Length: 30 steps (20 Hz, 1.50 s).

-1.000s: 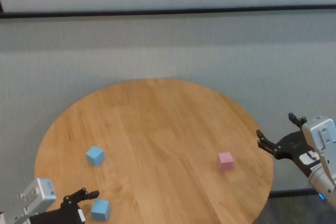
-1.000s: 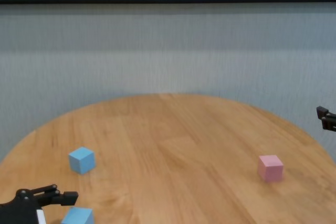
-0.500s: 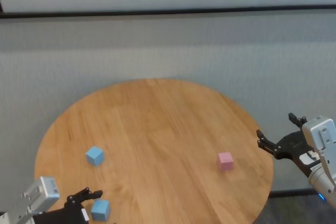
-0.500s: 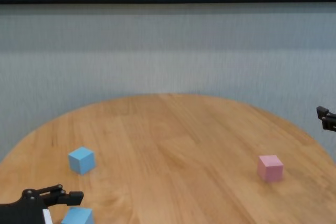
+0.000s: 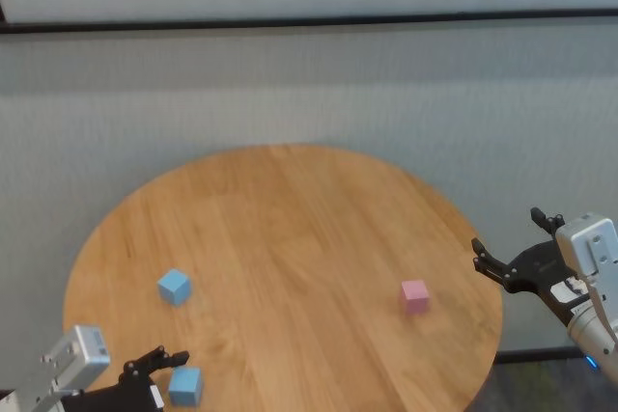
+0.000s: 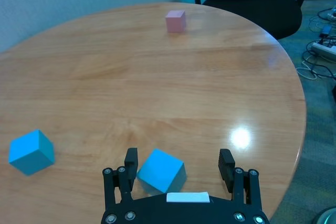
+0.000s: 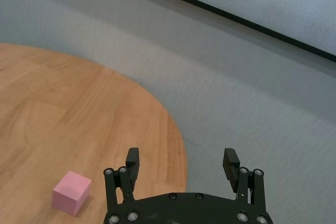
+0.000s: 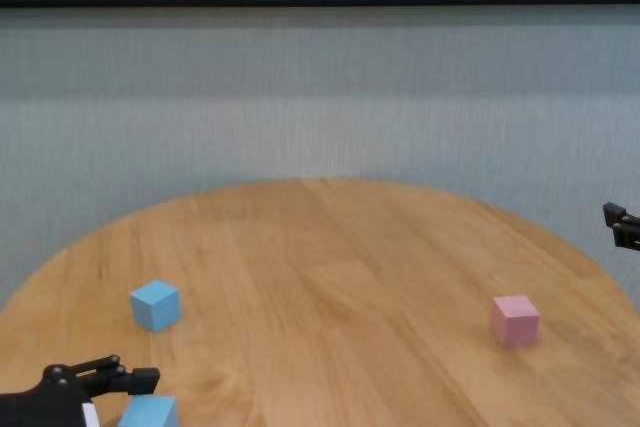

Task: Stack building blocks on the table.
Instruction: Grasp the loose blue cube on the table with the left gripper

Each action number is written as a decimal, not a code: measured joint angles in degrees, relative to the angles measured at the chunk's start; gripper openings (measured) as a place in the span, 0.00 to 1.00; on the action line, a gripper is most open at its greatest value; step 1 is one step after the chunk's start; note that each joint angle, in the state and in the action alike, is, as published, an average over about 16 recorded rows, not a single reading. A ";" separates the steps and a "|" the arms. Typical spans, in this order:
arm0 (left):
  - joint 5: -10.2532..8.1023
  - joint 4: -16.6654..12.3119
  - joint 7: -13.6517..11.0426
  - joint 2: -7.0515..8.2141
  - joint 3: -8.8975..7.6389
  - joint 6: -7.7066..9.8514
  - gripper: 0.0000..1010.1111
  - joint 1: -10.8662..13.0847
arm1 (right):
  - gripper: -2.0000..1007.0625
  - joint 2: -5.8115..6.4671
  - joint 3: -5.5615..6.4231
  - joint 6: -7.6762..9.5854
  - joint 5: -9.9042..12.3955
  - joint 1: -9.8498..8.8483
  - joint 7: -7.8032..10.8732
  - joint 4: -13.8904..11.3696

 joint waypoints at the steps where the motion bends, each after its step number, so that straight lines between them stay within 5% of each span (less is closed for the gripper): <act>1: -0.03 0.09 -0.02 -0.04 0.03 0.00 0.99 -0.02 | 1.00 0.00 0.00 0.00 0.00 0.00 0.00 0.00; 18: -0.23 0.76 -0.06 -0.44 0.40 0.02 0.97 -0.14 | 1.00 0.00 0.00 0.00 0.00 0.00 0.00 0.00; 30: 0.13 0.44 0.24 -0.31 0.56 -0.45 0.74 0.12 | 1.00 0.00 0.00 0.00 0.00 0.00 0.00 0.00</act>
